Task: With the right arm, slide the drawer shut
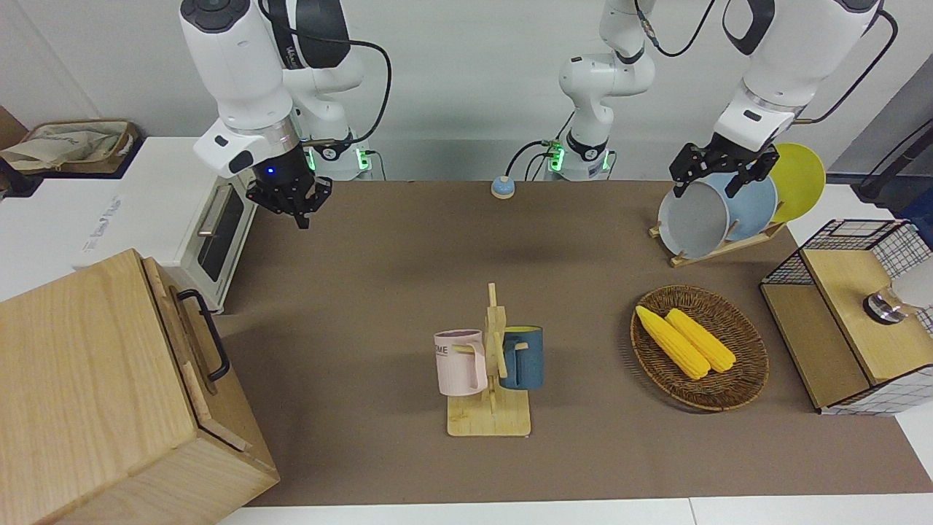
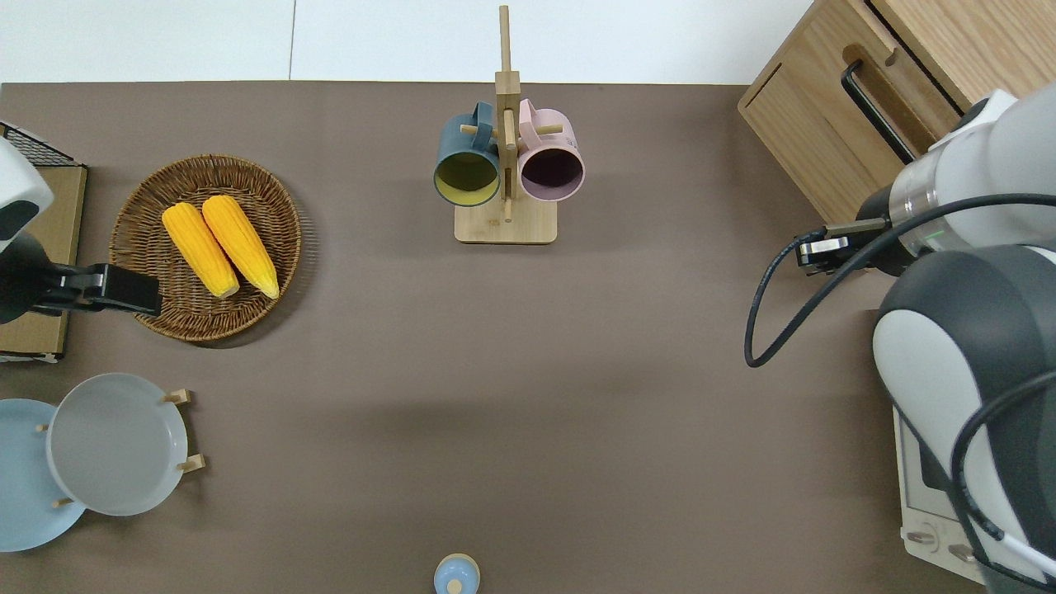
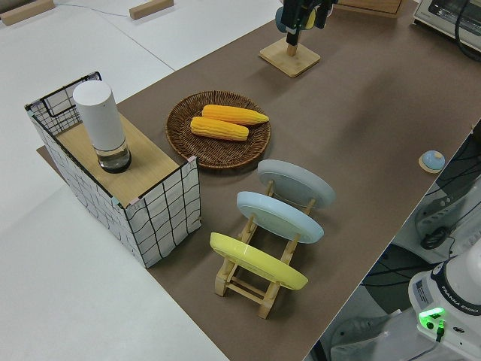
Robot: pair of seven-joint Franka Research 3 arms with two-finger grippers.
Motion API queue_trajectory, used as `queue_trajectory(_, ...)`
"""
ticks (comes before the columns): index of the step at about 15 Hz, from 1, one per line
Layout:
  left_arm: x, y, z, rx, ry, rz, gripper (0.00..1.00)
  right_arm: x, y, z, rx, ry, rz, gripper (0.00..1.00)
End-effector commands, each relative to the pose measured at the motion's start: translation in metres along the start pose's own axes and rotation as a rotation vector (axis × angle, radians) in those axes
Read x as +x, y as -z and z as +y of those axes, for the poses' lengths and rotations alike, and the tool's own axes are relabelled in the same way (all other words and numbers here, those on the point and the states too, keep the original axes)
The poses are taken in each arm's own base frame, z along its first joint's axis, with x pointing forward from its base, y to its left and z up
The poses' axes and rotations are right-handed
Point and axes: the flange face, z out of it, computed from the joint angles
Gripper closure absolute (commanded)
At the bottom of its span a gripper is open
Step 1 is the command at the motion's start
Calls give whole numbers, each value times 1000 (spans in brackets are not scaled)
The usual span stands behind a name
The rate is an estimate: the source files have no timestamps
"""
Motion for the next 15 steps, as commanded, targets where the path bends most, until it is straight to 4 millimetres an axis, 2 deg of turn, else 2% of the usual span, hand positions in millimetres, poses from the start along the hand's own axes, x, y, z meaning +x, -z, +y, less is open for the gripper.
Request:
queue_trajectory(1,1,3,-1,16,-9,-7,7,18,1,6,18,-38,16,13)
queue_trajectory(2,1,4,-1,16,-10,-5,7,21,6,7,17,-42,30,13)
queue_trajectory(9,1,4,-1,16,-10,-5,7,31,4,6,18,-46,30,13)
queue_trajectory(15,1,4,-1,16,-10,-5,7,25,4,7,2,-33,-13,13)
